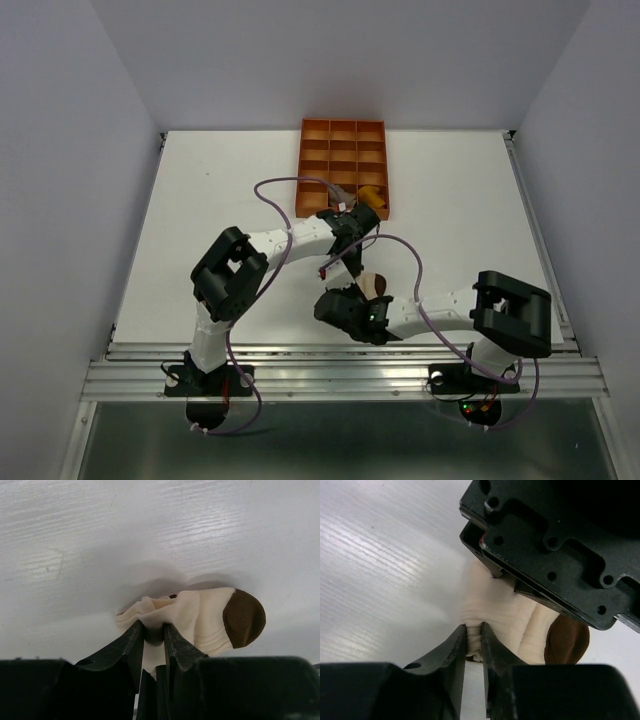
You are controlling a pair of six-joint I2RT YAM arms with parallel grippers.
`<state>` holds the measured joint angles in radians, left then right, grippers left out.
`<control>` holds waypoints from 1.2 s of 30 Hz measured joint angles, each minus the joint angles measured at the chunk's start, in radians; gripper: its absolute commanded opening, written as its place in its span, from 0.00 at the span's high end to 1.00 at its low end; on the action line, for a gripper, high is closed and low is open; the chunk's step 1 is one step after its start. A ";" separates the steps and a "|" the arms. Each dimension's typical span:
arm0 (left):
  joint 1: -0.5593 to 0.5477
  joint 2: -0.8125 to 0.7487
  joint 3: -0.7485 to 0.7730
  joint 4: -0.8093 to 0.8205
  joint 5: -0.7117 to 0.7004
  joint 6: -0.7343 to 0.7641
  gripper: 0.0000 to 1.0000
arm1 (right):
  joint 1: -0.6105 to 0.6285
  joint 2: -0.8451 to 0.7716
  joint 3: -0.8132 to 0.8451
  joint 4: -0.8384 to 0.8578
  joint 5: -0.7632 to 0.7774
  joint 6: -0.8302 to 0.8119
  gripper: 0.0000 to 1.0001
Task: Roll the socks
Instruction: Roll the sock at the center of the board.
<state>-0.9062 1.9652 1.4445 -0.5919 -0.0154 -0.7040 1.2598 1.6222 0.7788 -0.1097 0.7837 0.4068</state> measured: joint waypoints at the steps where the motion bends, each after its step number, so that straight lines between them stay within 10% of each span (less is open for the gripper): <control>1: 0.000 0.000 0.002 0.000 0.002 0.000 0.68 | 0.003 0.005 0.008 -0.019 0.017 0.024 0.99; 12: 0.030 -0.014 0.005 0.002 0.008 -0.015 0.60 | -0.023 -0.009 -0.011 -0.065 0.074 0.272 0.99; 36: 0.252 -0.299 -0.216 0.108 0.040 0.016 0.60 | -0.476 -0.328 -0.426 0.531 -0.767 0.449 0.99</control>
<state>-0.6544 1.6665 1.2289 -0.4839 0.0246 -0.6880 0.7841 1.2945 0.3527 0.4210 0.0166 0.8558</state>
